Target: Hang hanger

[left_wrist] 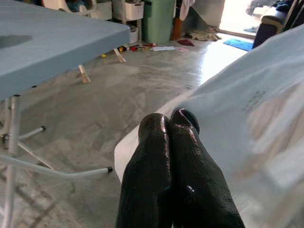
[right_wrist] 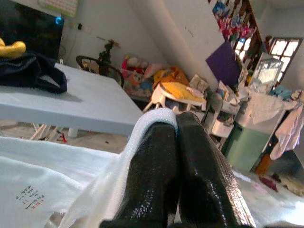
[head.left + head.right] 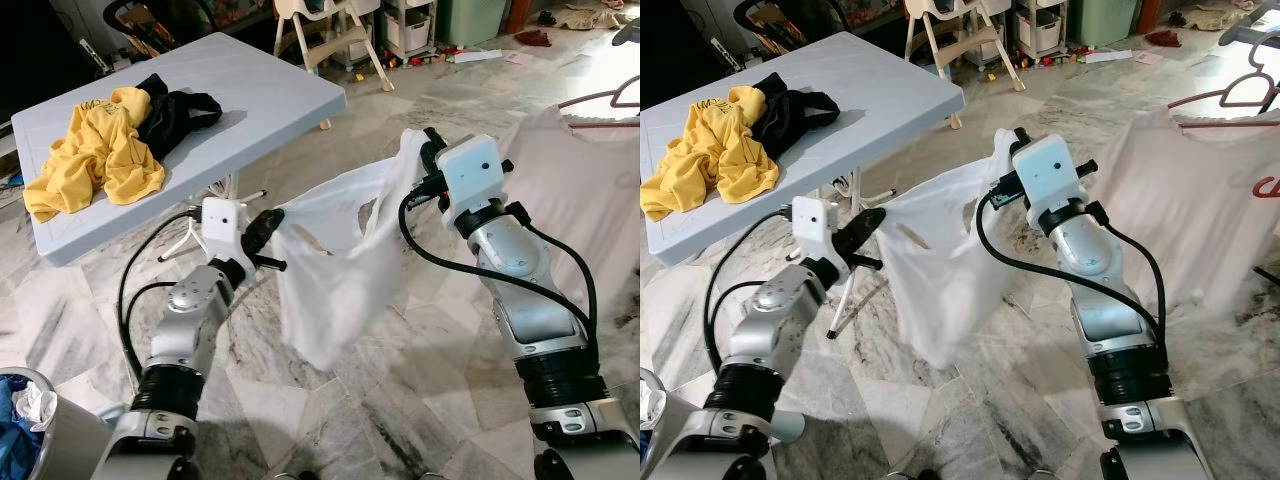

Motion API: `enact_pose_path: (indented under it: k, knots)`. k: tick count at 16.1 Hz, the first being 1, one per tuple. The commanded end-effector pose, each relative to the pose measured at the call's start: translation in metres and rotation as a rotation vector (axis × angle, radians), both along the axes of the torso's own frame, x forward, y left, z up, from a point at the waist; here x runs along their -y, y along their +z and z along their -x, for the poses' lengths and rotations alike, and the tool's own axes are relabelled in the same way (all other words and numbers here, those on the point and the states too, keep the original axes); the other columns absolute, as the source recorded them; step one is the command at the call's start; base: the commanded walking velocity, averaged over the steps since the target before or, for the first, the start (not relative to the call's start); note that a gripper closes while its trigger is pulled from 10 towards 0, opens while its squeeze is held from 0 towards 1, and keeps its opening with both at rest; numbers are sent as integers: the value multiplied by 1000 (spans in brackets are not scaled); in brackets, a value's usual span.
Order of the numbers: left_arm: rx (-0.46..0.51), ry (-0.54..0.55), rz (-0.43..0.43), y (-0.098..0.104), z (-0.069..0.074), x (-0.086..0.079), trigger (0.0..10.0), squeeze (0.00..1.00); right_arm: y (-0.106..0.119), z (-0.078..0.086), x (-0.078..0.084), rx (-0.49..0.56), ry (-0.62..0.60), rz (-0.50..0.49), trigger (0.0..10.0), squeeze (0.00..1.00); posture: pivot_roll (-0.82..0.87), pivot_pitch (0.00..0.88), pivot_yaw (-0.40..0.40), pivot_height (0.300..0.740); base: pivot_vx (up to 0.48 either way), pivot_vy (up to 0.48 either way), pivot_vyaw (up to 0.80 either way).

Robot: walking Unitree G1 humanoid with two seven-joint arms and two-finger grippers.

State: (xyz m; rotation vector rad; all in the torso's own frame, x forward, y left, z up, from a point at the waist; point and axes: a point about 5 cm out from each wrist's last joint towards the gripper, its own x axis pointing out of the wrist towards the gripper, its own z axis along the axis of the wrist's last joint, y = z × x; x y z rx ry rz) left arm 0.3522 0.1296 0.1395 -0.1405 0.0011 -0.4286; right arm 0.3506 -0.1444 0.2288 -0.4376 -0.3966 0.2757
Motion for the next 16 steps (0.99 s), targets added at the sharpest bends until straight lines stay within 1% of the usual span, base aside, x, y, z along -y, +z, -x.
enact_pose_path:
  k: [1, 3, 4, 5, 10, 12, 13, 15, 16]
  knots:
    - [-6, 19, -11, -4, 2, -6, 4196, 1000, 6, -2, -4, 21, 15, -9, 0, 0, -137, 99, 189, 740, 0, 0, 0]
    - [-10, 14, -5, -5, 3, -5, 3922, 1000, 8, -3, -6, 28, 20, -12, 0, 0, -138, 99, 188, 740, 0, 0, 0]
    - [-11, 13, -2, -6, 3, -5, 7294, 1000, 8, -3, -7, 31, 24, -12, 0, 0, -138, 99, 188, 740, 0, 0, 0]
    - [-15, 14, 1, -6, 3, -5, 10000, 1000, 9, -3, -8, 36, 30, -14, 0, 0, -138, 99, 188, 740, 0, 0, 0]
    - [-30, -8, 11, -9, 3, 0, 10000, 1000, 16, -3, -12, 58, 62, -38, 0, 0, -148, 96, 189, 740, 0, 0, 0]
    - [-51, -36, -11, -17, 7, 3, 10000, 1000, 21, -2, -15, 59, 100, -84, 0, 0, -148, 95, 188, 740, 0, 0, 0]
    - [-72, -48, -26, -25, 10, 4, 10000, 1000, 24, -1, -20, 63, 134, -84, 0, 0, -159, 94, 187, 740, 0, 0, 0]
    - [-84, -51, -28, -29, 11, 7, 10000, 1000, 27, -1, -23, 65, 156, -89, 0, 0, -169, 91, 181, 740, 0, 0, 0]
    - [-88, -57, -45, -32, 11, 9, 10000, 1000, 28, -2, -24, 61, 167, -83, 0, 0, -174, 87, 178, 740, 0, 0, 0]
